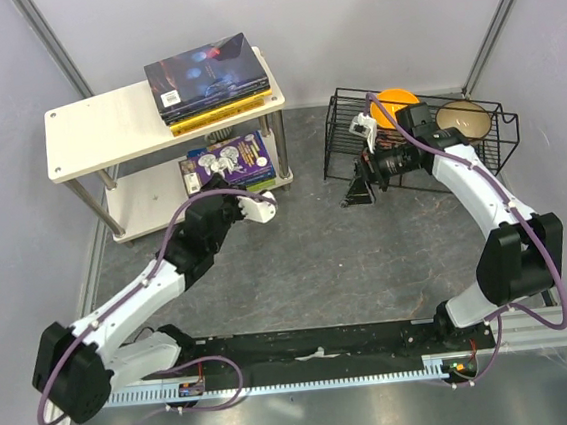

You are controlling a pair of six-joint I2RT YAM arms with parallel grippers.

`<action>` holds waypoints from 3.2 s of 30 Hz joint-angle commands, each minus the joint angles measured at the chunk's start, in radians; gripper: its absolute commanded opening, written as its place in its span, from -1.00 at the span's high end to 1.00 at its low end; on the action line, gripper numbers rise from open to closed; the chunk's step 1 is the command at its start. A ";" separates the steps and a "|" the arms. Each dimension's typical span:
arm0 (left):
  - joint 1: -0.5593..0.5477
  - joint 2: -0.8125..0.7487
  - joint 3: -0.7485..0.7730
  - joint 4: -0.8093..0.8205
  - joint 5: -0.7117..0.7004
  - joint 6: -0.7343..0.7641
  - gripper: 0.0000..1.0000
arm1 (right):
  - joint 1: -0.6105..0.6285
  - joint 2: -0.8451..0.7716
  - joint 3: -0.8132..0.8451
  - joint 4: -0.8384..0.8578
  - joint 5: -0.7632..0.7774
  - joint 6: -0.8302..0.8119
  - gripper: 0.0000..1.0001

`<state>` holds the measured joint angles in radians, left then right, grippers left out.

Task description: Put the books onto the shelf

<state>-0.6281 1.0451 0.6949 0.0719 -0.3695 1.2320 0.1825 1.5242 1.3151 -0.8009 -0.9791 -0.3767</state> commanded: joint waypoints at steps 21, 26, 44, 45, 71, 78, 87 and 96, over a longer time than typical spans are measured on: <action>0.122 0.185 0.049 0.149 0.216 -0.129 -0.97 | -0.040 -0.021 -0.027 0.032 -0.098 0.005 -0.96; 0.122 0.150 0.057 0.052 0.250 -0.169 -0.96 | -0.043 -0.025 -0.031 0.035 -0.099 0.007 -0.96; 0.140 0.095 0.143 -0.187 0.323 -0.425 -0.58 | -0.060 -0.018 -0.031 0.037 -0.122 0.010 -0.96; 0.145 0.105 0.149 -0.199 0.325 -0.428 -0.59 | -0.060 -0.013 -0.030 0.035 -0.125 0.012 -0.96; 0.202 0.320 0.261 -0.126 0.285 -0.376 0.07 | -0.103 -0.007 -0.017 0.034 -0.164 0.024 -0.96; 0.206 0.357 0.301 -0.118 0.281 -0.382 0.10 | -0.110 -0.004 -0.017 0.035 -0.165 0.024 -0.96; 0.212 0.371 0.307 -0.119 0.271 -0.382 0.12 | -0.114 -0.007 -0.020 0.035 -0.168 0.024 -0.96; 0.217 0.368 0.301 -0.109 0.276 -0.413 0.11 | -0.117 -0.025 -0.028 0.034 -0.144 0.021 -0.96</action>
<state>-0.4191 1.4075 0.9550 -0.1013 -0.0776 0.8436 0.0700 1.5238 1.2881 -0.7868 -1.1057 -0.3439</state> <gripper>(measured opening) 0.444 0.982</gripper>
